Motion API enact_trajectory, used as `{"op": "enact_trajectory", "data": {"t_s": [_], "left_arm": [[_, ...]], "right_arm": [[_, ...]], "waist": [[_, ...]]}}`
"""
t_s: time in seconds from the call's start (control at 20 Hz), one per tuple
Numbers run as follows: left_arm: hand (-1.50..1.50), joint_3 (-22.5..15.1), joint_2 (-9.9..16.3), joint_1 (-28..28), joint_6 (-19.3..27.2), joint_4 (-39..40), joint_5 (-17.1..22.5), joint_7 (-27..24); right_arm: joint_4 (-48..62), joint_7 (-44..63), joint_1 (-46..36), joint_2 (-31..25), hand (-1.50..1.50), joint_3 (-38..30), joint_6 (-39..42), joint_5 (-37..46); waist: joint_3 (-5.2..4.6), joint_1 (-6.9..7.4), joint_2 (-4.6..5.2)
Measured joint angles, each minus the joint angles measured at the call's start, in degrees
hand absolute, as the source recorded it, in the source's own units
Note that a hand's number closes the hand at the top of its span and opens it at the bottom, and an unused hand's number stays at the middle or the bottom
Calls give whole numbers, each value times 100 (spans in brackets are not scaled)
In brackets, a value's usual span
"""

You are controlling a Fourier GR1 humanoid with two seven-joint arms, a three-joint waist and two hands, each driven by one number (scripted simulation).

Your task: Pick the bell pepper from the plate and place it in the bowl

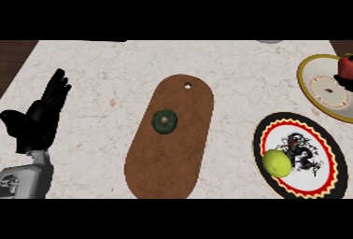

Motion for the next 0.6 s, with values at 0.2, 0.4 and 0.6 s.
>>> {"op": "enact_trajectory", "data": {"t_s": [0.2,0.4,0.6], "left_arm": [[0,-58,-14,-66,-5,-28,-35,13],[0,-64,-22,-81,-30,32,-31,-60],[0,-57,-1,-71,-74,-10,-5,-80]], "right_arm": [[610,495,-75,-242,-150,319,11,524],[1178,455,-154,-370,-150,340,222,623],[1515,-4,-191,-483,-150,206,587,490]], "waist": [[3,95,44],[12,143,75],[25,156,86]]}}
